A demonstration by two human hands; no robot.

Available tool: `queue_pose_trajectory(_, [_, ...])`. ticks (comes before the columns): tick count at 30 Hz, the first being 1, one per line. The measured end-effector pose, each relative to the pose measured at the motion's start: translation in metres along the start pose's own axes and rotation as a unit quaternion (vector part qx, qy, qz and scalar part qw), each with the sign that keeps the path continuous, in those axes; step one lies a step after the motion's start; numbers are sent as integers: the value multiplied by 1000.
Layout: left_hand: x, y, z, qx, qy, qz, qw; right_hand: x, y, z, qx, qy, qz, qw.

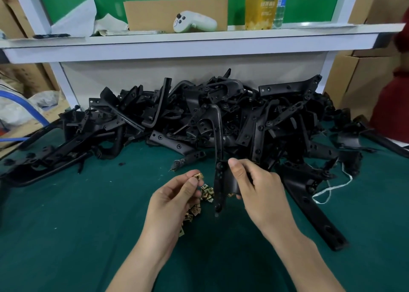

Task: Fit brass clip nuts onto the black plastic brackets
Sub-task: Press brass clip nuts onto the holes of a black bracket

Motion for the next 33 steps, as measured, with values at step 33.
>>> queue_pose_trajectory(33, [-3,2,22,-222,115,23,968,-40,-7,-42,111,198,-77,971])
Point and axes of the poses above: each hand's wrist, its own x-axis towards the middle knuckle, its own y-axis out of the back of the hand, z = x × y, the point moved 1 cm from there along x, towards the middle knuckle, and after that the axes turned 15 degrees about z, right-handed, at the moved point
